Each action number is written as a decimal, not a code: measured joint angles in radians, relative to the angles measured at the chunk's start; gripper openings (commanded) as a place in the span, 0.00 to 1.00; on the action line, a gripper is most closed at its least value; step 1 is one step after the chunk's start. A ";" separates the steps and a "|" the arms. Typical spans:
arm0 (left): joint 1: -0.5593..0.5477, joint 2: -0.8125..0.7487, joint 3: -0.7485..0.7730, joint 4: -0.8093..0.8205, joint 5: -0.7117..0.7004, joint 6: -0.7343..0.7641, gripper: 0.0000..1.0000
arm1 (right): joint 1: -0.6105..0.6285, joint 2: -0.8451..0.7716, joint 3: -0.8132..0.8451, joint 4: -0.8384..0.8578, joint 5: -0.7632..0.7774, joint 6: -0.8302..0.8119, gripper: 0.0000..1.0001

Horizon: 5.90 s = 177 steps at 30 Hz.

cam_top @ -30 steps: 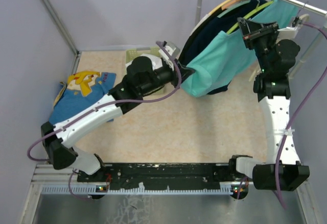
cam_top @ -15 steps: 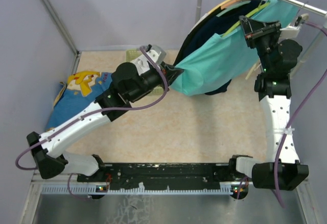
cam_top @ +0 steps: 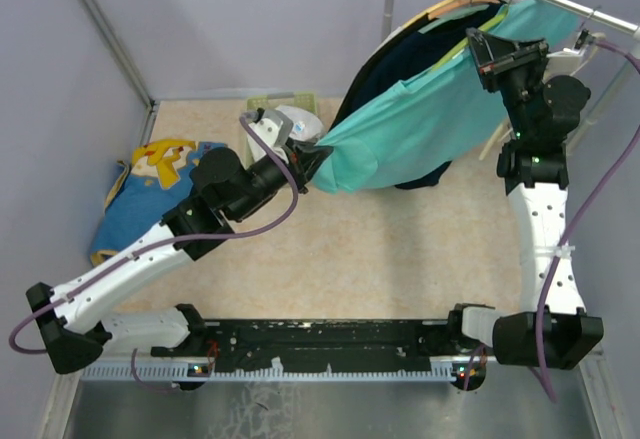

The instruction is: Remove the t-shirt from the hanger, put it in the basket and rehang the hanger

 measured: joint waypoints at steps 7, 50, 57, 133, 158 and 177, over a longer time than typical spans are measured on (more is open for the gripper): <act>0.000 0.043 -0.003 0.022 0.056 -0.002 0.00 | 0.000 0.018 0.000 0.029 -0.009 0.033 0.00; 0.023 0.454 0.002 0.175 0.202 -0.093 0.00 | -0.026 0.044 0.063 -0.011 -0.036 0.110 0.00; 0.043 0.471 0.000 0.204 0.214 -0.119 0.00 | -0.027 0.061 0.100 -0.048 -0.039 0.109 0.00; 0.109 0.392 0.118 0.350 0.521 -0.028 0.85 | -0.040 -0.362 -0.172 -0.028 -0.500 0.136 0.00; 0.199 0.813 0.638 0.744 0.985 -0.410 0.92 | -0.040 -0.429 -0.232 -0.090 -0.594 0.129 0.00; 0.134 0.941 0.652 0.893 0.997 -0.542 0.91 | -0.040 -0.435 -0.361 -0.181 -0.640 0.068 0.00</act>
